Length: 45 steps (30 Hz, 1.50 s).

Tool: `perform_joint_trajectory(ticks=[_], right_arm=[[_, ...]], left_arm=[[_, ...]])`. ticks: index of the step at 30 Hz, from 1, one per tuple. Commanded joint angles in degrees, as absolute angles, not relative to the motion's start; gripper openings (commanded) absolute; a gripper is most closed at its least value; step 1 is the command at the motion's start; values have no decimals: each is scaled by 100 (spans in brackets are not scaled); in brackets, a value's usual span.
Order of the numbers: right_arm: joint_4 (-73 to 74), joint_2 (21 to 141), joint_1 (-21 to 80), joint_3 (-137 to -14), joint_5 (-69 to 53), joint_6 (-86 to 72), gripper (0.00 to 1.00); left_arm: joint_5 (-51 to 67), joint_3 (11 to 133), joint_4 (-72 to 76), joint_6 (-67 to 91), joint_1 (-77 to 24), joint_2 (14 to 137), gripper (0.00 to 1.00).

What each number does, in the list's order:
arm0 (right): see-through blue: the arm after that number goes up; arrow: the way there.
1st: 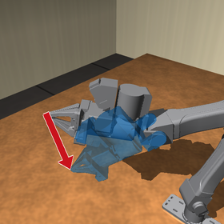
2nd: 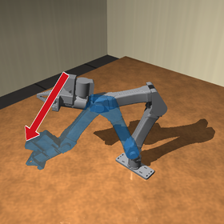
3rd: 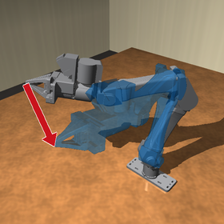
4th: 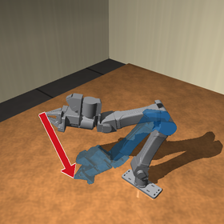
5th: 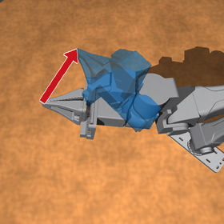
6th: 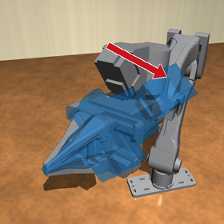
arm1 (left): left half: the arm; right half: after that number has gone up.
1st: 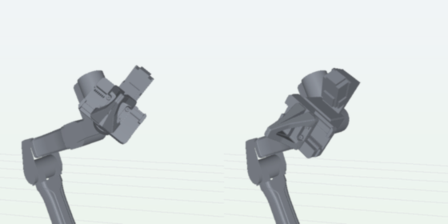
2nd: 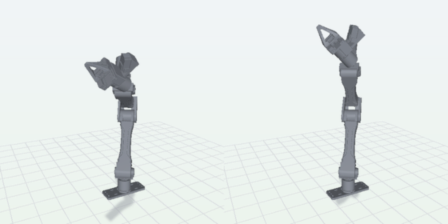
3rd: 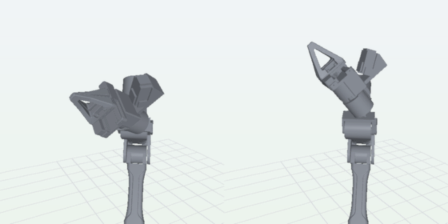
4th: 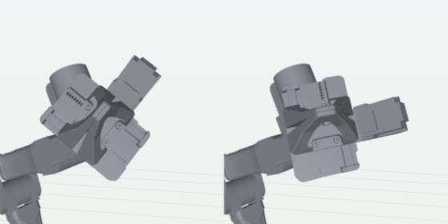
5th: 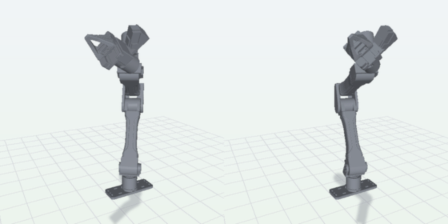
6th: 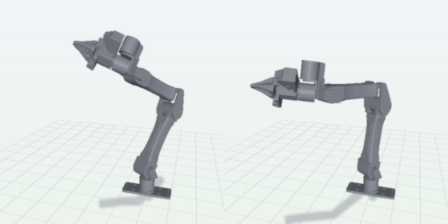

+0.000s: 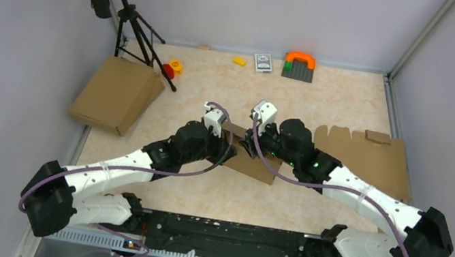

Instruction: Fold the paper box

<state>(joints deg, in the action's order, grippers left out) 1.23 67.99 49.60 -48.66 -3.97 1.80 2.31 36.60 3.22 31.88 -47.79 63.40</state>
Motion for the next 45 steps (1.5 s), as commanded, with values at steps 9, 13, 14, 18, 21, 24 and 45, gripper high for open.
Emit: perform_joint_trajectory(ticks=[9,13,14,18,21,24,45], right_arm=[[370,6649,5195,-4067,-90,91,47],[303,6648,5218,-3946,-29,88,47],[273,6659,5231,-3917,-19,92,47],[206,6711,5333,-3830,216,170,49],[144,6732,5420,-3742,371,249,51],[120,6757,5494,-3710,543,304,52],[362,6822,5511,-3911,661,139,53]], left_arm=[[153,3673,693,3190,-4764,6319,0],[193,3682,703,3197,-4764,6345,0],[202,3689,703,3199,-4770,6352,0],[198,3706,690,3197,-4764,6372,0],[191,3716,673,3208,-4764,6364,0],[192,3734,613,3200,-4764,6348,0],[118,5418,-2277,2973,-4764,5661,0]])
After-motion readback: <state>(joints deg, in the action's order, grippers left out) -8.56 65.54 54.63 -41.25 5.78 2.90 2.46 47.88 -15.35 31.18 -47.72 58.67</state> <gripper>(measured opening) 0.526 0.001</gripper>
